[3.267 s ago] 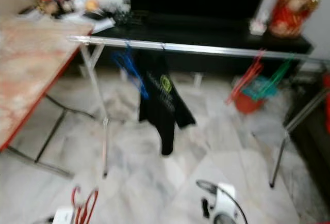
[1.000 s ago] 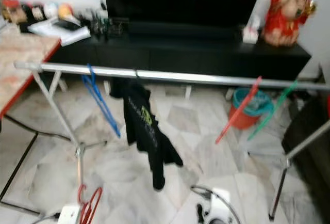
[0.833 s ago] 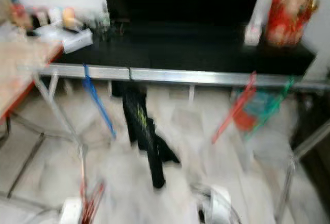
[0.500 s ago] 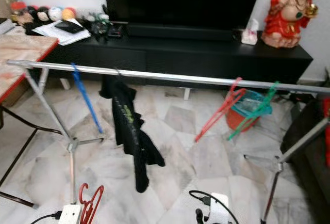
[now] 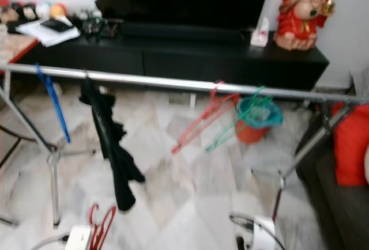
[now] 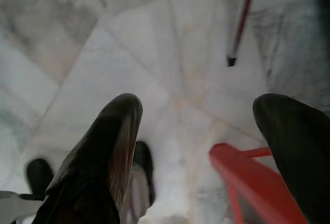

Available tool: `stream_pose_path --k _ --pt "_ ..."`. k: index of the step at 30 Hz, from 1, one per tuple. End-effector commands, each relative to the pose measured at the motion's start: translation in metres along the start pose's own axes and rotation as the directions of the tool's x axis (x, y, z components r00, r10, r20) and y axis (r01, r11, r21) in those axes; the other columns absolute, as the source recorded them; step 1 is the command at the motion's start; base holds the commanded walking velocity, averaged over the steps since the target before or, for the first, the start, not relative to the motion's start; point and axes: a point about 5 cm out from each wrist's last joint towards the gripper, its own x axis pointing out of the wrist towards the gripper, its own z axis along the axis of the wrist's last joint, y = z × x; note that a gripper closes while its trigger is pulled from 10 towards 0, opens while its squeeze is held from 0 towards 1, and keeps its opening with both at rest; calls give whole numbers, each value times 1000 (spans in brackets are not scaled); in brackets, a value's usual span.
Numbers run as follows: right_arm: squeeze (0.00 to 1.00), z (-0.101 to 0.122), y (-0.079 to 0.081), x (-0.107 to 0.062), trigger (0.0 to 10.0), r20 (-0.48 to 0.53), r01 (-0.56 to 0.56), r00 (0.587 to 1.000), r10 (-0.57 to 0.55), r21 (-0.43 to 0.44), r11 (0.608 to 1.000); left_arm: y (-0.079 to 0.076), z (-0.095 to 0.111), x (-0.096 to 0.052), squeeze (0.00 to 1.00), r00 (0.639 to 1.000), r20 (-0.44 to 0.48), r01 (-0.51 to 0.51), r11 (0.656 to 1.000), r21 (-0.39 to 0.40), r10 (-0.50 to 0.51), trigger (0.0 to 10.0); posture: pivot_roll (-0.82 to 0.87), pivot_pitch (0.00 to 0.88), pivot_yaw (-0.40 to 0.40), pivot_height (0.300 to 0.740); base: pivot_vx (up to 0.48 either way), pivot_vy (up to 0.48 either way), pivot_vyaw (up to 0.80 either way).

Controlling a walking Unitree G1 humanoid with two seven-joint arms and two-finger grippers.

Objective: Hang hanger

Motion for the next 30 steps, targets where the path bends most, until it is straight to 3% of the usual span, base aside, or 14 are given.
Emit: stream_pose_path --k 1,3,7,11,13,14,17,20,26,30 --pt "0 1 8 1 10000 2 -17 1000 17 -2 1000 7 1 -1 0 1000 10 -24 1000 18 24 10000 34 0 -43 740 0 0 0" --pt "0 -1 10 0 10000 1 -19 1000 19 -3 1000 7 6 -1 0 999 35 -26 999 27 25 10000 34 0 -43 740 0 0 0" --pt "0 -4 27 0 10000 3 -36 999 36 -10 999 13 35 1 0 982 185 -56 997 45 47 10000 32 0 -42 740 0 0 0" --pt "0 -4 33 0 10000 4 -42 999 42 -13 999 14 53 0 0 960 279 -60 996 70 38 10000 32 0 -42 740 0 0 0" --pt "0 -3 37 0 10000 4 -45 999 45 -16 999 12 71 -2 0 927 375 -54 992 113 7 10000 32 0 -42 740 0 0 0" --pt "0 -3 37 0 10000 4 -45 999 45 -16 999 12 71 -2 0 927 375 -54 992 113 7 10000 32 0 -42 740 0 0 0" --pt "0 -2 39 1 10000 6 -47 999 47 -23 999 6 86 -9 0 877 474 -35 974 222 -76 10000 32 0 -42 740 0 0 0" --pt "0 2 35 2 10000 9 -41 999 41 -23 999 9 102 -16 0 824 561 -53 974 220 -82 10000 39 0 -42 740 0 0 0" --pt "0 5 24 2 10000 16 -32 999 32 -23 999 7 120 -28 0 761 638 -45 971 234 -118 10000 39 0 -42 740 0 0 0" --pt "0 6 18 2 10000 19 -25 1000 25 -21 999 -2 127 -42 0 723 660 -29 945 327 -206 10000 33 0 -39 740 0 0 0"
